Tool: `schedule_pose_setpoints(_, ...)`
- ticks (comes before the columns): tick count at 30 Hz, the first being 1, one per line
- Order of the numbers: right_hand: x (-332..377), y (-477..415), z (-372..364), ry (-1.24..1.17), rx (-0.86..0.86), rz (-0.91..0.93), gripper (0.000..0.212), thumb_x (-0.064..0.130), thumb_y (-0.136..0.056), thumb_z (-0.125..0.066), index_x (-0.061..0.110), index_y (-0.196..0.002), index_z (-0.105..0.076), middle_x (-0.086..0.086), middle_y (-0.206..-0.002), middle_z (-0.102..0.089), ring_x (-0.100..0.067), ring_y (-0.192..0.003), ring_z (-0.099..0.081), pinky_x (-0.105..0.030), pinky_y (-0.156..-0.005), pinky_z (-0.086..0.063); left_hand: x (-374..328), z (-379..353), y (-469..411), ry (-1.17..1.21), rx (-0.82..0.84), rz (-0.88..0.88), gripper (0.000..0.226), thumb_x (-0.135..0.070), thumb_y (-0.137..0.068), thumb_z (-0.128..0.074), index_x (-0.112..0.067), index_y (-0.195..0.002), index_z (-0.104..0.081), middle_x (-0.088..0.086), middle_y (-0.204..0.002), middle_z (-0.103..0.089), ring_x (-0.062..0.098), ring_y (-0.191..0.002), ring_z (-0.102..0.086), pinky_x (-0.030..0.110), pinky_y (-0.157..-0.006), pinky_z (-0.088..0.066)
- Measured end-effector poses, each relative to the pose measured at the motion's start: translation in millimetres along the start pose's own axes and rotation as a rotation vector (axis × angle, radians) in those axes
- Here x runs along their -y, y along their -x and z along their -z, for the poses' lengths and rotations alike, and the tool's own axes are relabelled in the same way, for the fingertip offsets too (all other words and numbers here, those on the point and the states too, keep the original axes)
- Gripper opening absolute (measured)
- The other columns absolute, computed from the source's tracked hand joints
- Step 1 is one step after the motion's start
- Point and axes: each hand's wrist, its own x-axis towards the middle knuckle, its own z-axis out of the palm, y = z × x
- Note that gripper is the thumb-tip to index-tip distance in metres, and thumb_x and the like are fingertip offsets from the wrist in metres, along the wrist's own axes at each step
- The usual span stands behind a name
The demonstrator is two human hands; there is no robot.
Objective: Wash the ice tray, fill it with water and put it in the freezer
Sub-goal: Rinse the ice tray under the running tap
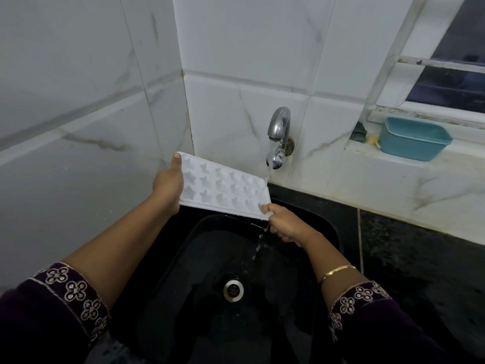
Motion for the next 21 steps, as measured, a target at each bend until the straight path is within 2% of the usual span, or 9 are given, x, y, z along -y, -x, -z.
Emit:
schedule_pose_setpoints(2,0.0,-4.1,-1.6,0.188,-0.082,0.063,0.022,0.029,-0.098,-0.037,0.022,-0.108,-0.056,-0.009,-0.102,-0.061,-0.021,-0.087,-0.058,-0.023,-0.070,-0.044,3.3,-4.0,4.4,-0.018,0.023,0.005,0.070,-0.062,-0.092,-0.037,-0.001,-0.121,-0.056,0.011,-0.119,-0.058,0.033,-0.108,-0.058,0.042,-0.097,-0.047)
schedule_pose_setpoints(3,-0.5,-5.5,-3.2,0.273,-0.159,0.082,0.024,0.026,-0.097,-0.038,0.017,-0.114,-0.054,-0.010,-0.116,-0.060,-0.026,-0.104,-0.057,-0.028,-0.083,-0.044,4.1,-5.8,6.0,-0.015,0.033,0.011,0.070,-0.063,-0.092,-0.036,-0.002,-0.120,-0.056,0.011,-0.118,-0.058,0.033,-0.107,-0.058,0.042,-0.097,-0.047)
schedule_pose_setpoints(4,-0.5,-5.2,-4.3,0.317,-0.247,0.085,0.028,0.022,-0.094,-0.038,0.014,-0.118,-0.049,-0.011,-0.120,-0.058,-0.030,-0.109,-0.055,-0.033,-0.086,-0.042,4.1,-7.0,6.9,-0.011,0.042,0.022,0.070,-0.063,-0.091,-0.036,-0.002,-0.120,-0.056,0.012,-0.119,-0.059,0.033,-0.107,-0.058,0.043,-0.097,-0.047)
schedule_pose_setpoints(7,-1.5,-4.6,-5.0,0.310,-0.473,0.109,0.035,0.017,-0.091,-0.038,0.011,-0.126,-0.040,-0.014,-0.112,-0.061,-0.035,-0.101,-0.057,-0.035,-0.075,-0.042,0.7,-8.9,9.0,0.002,0.067,0.029,0.069,-0.063,-0.091,-0.038,-0.004,-0.121,-0.056,0.011,-0.121,-0.059,0.032,-0.108,-0.059,0.044,-0.097,-0.048)
schedule_pose_setpoints(9,-3.2,-10.0,-5.6,0.273,-0.545,0.125,0.034,0.023,-0.095,-0.038,0.010,-0.126,-0.042,-0.016,-0.117,-0.059,-0.036,-0.107,-0.055,-0.038,-0.081,-0.043,-1.7,-11.4,12.3,0.010,0.097,0.033,0.067,-0.062,-0.091,-0.039,-0.006,-0.122,-0.056,0.008,-0.121,-0.059,0.030,-0.108,-0.059,0.043,-0.097,-0.047)
schedule_pose_setpoints(11,-4.6,-16.9,-9.1,0.248,-0.535,0.100,0.046,0.037,-0.097,-0.035,0.010,-0.134,-0.040,-0.018,-0.130,-0.050,-0.037,-0.121,-0.046,-0.043,-0.097,-0.038,-1.7,-16.9,17.4,0.051,0.147,0.042,0.062,-0.060,-0.093,-0.038,-0.008,-0.124,-0.055,0.005,-0.121,-0.060,0.028,-0.110,-0.059,0.042,-0.099,-0.047)
schedule_pose_setpoints(13,-4.0,-23.1,-17.0,0.216,-0.475,0.029,0.062,0.049,-0.096,-0.030,0.013,-0.146,-0.026,-0.021,-0.146,-0.033,-0.036,-0.136,-0.029,-0.048,-0.112,-0.022,-2.0,-21.9,23.6,0.104,0.190,0.076,0.061,-0.059,-0.093,-0.039,-0.011,-0.126,-0.055,0.003,-0.122,-0.061,0.026,-0.109,-0.060,0.042,-0.098,-0.048)
schedule_pose_setpoints(16,3.7,-24.8,-32.9,0.216,-0.389,-0.014,0.070,0.058,-0.094,-0.021,0.019,-0.151,-0.010,-0.020,-0.157,-0.004,-0.032,-0.146,-0.001,-0.050,-0.116,0.002,-0.9,-34.8,29.1,0.109,0.211,0.086,0.065,-0.061,-0.092,-0.038,-0.010,-0.128,-0.054,0.004,-0.125,-0.059,0.024,-0.106,-0.060,0.038,-0.096,-0.048)
schedule_pose_setpoints(21,41.7,-16.6,-55.7,0.154,-0.291,0.325,0.058,0.047,-0.100,-0.015,0.024,-0.151,0.002,-0.004,-0.159,0.012,-0.019,-0.145,0.017,-0.045,-0.118,0.010,3.3,-56.4,50.3,-0.084,0.218,-0.002,0.066,-0.059,-0.095,-0.031,-0.003,-0.117,-0.059,0.009,-0.106,-0.064,0.024,-0.092,-0.061,0.034,-0.087,-0.050)
